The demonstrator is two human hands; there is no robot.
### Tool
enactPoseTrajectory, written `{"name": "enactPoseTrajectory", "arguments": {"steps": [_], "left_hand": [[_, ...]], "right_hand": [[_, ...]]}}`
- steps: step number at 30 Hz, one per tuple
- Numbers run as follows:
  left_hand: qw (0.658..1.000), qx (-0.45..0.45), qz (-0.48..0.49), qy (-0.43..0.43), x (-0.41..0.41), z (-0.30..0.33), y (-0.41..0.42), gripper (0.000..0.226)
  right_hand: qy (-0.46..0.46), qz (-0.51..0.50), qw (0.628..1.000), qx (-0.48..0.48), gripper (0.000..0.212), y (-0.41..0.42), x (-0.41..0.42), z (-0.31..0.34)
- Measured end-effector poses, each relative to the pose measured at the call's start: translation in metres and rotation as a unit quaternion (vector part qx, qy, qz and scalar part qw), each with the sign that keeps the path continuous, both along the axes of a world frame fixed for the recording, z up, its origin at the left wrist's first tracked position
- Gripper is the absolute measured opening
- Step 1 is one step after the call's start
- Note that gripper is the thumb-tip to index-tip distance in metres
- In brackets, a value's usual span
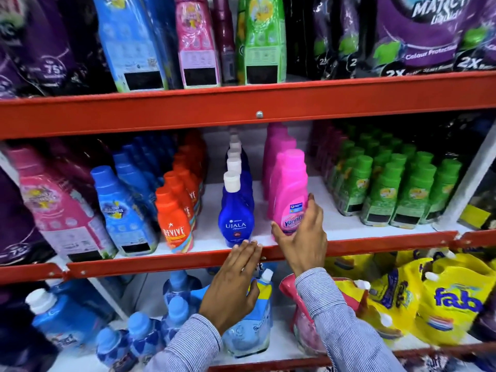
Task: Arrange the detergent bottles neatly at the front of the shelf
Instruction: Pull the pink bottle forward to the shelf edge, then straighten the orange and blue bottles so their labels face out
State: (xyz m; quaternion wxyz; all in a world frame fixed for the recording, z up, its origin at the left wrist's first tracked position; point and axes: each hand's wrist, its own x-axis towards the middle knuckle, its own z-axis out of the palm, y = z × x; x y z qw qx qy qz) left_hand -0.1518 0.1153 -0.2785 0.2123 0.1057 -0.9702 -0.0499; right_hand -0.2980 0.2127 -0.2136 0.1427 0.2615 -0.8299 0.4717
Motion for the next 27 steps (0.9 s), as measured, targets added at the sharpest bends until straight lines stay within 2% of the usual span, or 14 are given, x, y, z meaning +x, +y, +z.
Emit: {"name": "enactPoseTrajectory", "arguments": {"steps": [8,12,16,19,21,23,25,27], "left_hand": [[0.999,0.010,-0.021,0.028,0.001,-0.001,-0.002,0.078],[0.997,0.001,-0.027,0.068,0.015,0.002,-0.010,0.076],[0.992,-0.047,0.023,0.115,0.046,0.013,-0.030,0.066],[0.985,-0.045,0.051,0.160,0.070,0.020,-0.047,0.057],[0.978,0.002,0.086,0.191,0.084,0.025,-0.057,0.051],[0.959,0.086,0.117,0.243,0.097,0.030,-0.066,0.047],[0.932,0.171,0.141,0.287,0.105,0.034,-0.074,0.048],[0.917,0.223,0.158,0.291,0.108,0.037,-0.082,0.055]], "right_hand": [[0.006,-0.004,1.000,0.010,0.104,0.001,-0.002,-0.003],[0.041,-0.023,0.999,-0.023,0.106,0.002,0.003,-0.007],[0.140,-0.011,0.987,-0.082,0.086,-0.006,0.034,0.001],[0.189,0.059,0.973,-0.121,0.064,-0.024,0.066,0.004],[0.183,0.124,0.966,-0.136,0.050,-0.039,0.086,0.000],[0.144,0.181,0.963,-0.137,0.038,-0.057,0.104,-0.006],[0.072,0.217,0.966,-0.123,0.034,-0.075,0.117,-0.013],[-0.016,0.231,0.967,-0.110,0.038,-0.091,0.123,-0.019]]}}
